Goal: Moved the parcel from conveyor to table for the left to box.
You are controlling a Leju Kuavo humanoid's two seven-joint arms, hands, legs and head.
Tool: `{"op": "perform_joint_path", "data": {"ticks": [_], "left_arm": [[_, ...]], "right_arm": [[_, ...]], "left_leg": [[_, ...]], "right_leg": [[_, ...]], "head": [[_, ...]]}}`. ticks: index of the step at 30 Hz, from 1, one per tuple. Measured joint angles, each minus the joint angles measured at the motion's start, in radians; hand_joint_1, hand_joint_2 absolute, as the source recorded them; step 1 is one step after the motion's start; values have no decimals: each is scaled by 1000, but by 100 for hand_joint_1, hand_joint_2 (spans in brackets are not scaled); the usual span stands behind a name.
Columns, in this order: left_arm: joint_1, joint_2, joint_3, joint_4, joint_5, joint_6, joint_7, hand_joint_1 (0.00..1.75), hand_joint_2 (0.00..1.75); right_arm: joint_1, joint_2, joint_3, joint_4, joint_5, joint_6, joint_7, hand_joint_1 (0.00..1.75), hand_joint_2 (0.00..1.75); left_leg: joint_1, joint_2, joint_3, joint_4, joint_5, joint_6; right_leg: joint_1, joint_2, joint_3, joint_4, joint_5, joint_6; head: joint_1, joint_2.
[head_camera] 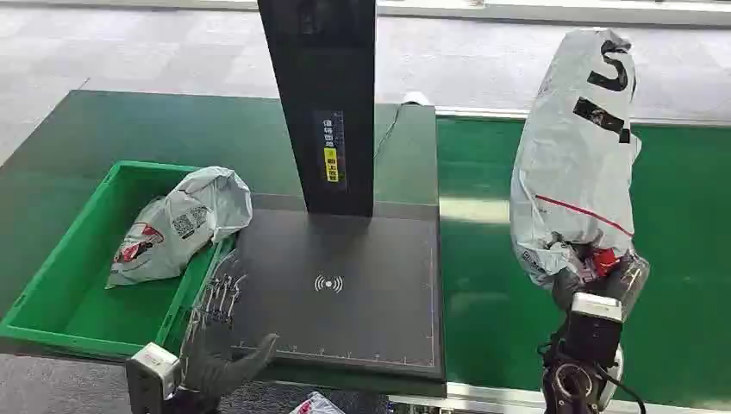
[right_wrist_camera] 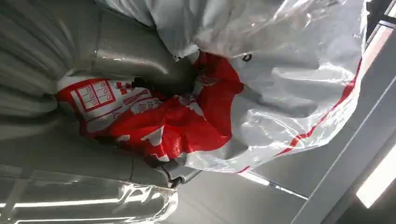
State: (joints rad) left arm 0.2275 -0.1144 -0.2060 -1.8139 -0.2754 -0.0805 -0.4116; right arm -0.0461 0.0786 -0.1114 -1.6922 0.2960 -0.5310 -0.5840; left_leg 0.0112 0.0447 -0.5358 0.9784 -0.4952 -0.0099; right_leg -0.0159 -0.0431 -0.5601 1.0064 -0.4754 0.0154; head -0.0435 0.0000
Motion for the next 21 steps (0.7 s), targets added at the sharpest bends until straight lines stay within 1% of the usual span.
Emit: {"op": "perform_joint_path", "data": {"ticks": [2, 5, 8, 9, 10, 12, 14, 15, 17, 21], "left_arm": [[0, 1, 0, 0, 2, 5, -1, 0, 175], [1, 5, 0, 0, 10, 13, -3, 0, 175], [0, 9, -2, 2, 12, 14, -8, 0, 175], [-4, 11, -2, 5, 15, 3, -13, 0, 175], [-11, 14, -1, 11, 19, -14, -21, 0, 175], [-31, 18, -1, 26, 23, -47, -33, 0, 175], [-49, 21, -1, 40, 24, -69, -42, 0, 175], [-59, 23, -1, 51, 24, -76, -46, 0, 175], [-80, 29, -1, 75, 28, -86, -51, 0, 175], [-98, 36, -1, 100, 31, -88, -58, 0, 175]], "right_arm": [[0, 0, 0, -2, -14, 1, -12, 175, 175], [0, 0, 8, -10, -32, 52, -16, 175, 175], [0, -4, 31, -12, -37, 178, -10, 175, 175], [-1, -14, 57, -10, -27, 295, 10, 175, 175], [-9, -30, 98, 3, -6, 436, 27, 175, 175], [-23, -56, 197, 52, 36, 683, 31, 175, 175], [-32, -68, 268, 101, 52, 793, 13, 175, 175], [-44, -73, 302, 127, 58, 836, 3, 175, 175], [-64, -89, 367, 177, 65, 891, -14, 175, 175], [-81, -103, 428, 221, 66, 901, -18, 175, 175]], "left_leg": [[0, 0, 0, 0, 0, 0], [0, 0, 0, 0, 0, 0], [0, 0, -1, 0, 0, 0], [0, 0, -2, -1, 0, 0], [0, 1, -2, -1, 0, 0], [1, 1, 1, 0, 0, 0], [1, -3, -1, 0, 2, 0], [1, -4, -1, 0, 2, 0], [1, -3, -1, 0, 2, 0], [1, -3, -1, 0, 2, 0]], "right_leg": [[0, 0, 0, 0, 0, 0], [0, 0, 0, 0, 0, 0], [0, 0, 0, 0, 0, 0], [0, 0, 0, 0, 0, 0], [0, 0, 0, 0, 0, 0], [1, 1, 0, 0, 0, 0], [1, -4, 1, 0, 0, 0], [1, -4, 1, 0, 0, 0], [1, -3, 1, 0, 0, 0], [1, -4, 0, 0, 0, 0]], "head": [[0, 0], [0, 0], [0, 0], [0, 0], [0, 0], [0, 0], [0, 0], [0, 0], [1, 0], [0, 0]]}}
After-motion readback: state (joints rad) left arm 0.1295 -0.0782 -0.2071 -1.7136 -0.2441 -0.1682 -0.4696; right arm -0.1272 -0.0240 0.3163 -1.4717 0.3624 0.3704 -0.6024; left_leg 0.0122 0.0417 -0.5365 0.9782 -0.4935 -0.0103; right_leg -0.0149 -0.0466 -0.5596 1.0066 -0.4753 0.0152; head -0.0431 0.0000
